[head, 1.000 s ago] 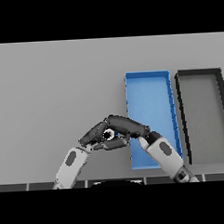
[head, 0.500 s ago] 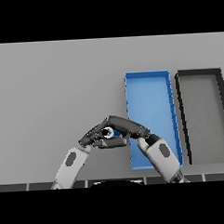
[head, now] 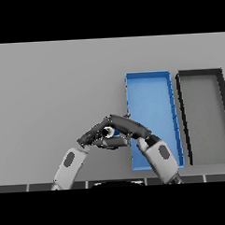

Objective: Pick up the blue pipe and place it into the blue bin.

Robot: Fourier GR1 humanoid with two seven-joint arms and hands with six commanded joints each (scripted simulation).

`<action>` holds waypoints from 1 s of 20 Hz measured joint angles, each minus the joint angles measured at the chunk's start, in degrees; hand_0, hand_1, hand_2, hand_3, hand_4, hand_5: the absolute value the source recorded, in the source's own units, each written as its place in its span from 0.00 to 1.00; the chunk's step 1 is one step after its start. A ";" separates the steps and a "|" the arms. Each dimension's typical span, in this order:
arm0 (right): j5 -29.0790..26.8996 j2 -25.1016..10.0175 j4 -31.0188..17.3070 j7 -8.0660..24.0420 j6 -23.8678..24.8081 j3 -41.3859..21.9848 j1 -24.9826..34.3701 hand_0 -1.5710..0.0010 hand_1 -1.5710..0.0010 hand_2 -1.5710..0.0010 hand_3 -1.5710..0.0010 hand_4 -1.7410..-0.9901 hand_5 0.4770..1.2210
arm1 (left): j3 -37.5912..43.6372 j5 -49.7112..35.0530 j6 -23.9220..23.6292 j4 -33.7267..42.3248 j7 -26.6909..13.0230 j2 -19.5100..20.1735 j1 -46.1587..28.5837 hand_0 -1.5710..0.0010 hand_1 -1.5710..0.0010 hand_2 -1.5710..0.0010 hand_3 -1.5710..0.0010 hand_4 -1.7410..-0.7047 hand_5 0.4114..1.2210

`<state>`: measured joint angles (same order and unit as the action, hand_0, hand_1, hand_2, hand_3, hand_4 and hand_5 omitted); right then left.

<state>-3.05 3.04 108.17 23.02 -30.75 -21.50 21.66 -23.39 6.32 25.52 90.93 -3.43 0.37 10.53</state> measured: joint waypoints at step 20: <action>-22.56 -11.12 -6.96 10.39 18.46 22.95 30.92 0.00 0.00 0.00 0.00 0.32 1.00 | -0.81 1.23 -1.74 1.48 -1.60 0.23 -1.66 1.00 1.00 1.00 1.00 0.76 0.07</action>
<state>-25.61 -8.07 101.22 33.41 -12.30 1.45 52.57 -24.20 7.55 23.78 92.41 -5.02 0.60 8.87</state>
